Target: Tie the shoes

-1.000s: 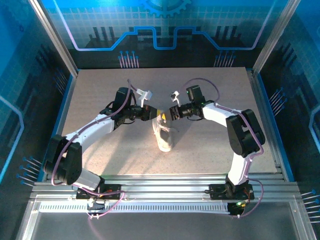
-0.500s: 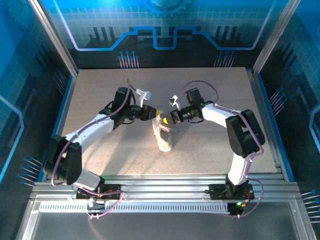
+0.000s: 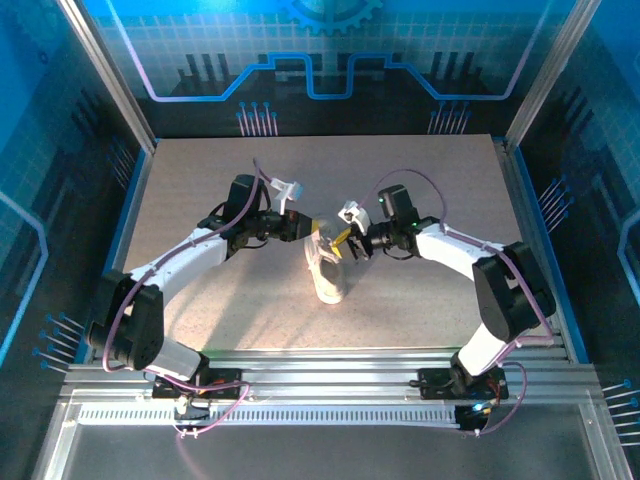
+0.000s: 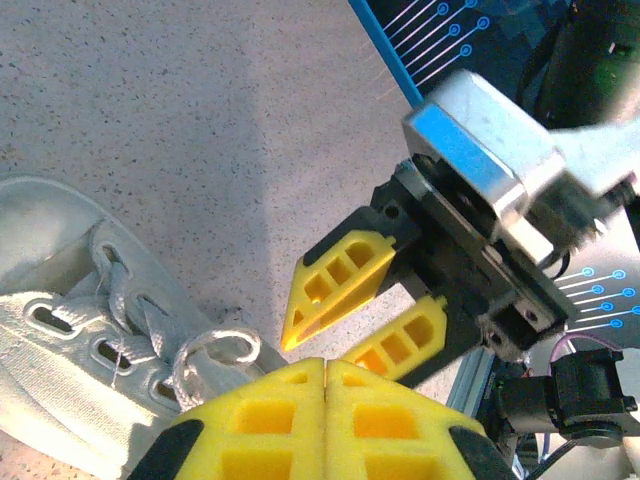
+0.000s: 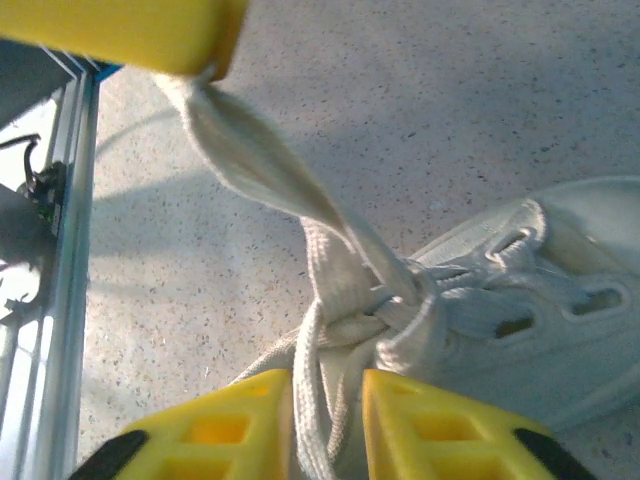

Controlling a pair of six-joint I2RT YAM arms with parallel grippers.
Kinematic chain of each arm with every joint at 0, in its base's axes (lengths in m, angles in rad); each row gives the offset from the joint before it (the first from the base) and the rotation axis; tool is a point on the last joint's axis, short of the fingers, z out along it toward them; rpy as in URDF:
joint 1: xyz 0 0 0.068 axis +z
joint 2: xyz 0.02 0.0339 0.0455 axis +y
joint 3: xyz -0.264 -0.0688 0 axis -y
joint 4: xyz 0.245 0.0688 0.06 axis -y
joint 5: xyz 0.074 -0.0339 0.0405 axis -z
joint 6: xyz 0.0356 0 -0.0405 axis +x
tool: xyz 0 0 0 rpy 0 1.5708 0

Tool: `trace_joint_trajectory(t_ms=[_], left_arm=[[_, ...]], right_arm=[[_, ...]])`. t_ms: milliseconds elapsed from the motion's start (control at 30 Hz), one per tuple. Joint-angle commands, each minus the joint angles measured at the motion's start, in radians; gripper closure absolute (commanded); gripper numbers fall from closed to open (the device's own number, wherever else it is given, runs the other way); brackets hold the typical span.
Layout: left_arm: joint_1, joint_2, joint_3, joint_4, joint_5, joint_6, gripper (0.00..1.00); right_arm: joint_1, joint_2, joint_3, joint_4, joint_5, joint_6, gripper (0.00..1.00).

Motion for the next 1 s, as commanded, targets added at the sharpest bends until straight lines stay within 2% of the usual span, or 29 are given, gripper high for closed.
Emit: trace_joint_trajectory(t_ms=[0,67,167,500,800,967], left_arm=[[0.012,-0.016,0.02,-0.006,0.007,0.012,1.0],[0.012,-0.015,0.021,-0.011,0.009,0.015,1.0],[0.013,-0.017,0.018,-0.008,0.013,0.015,1.0],[0.018,-0.011,0.021,0.008,0.028,0.008,1.0],[0.018,-0.006,0.024,0.017,0.041,0.001,1.0],[0.018,-0.001,0.032,0.021,0.047,-0.006,1.0]], right_arm=[[0.018,0.009,0.03,-0.059,0.029,-0.122,0.62],[0.02,0.009,0.038,-0.073,0.031,-0.126,0.58],[0.038,-0.019,0.001,-0.046,0.069,-0.156,0.58],[0.054,-0.02,-0.026,-0.084,0.094,-0.073,0.59],[0.078,-0.005,-0.017,-0.112,0.21,-0.004,0.7],[0.08,-0.039,-0.005,-0.144,0.236,0.024,0.85]])
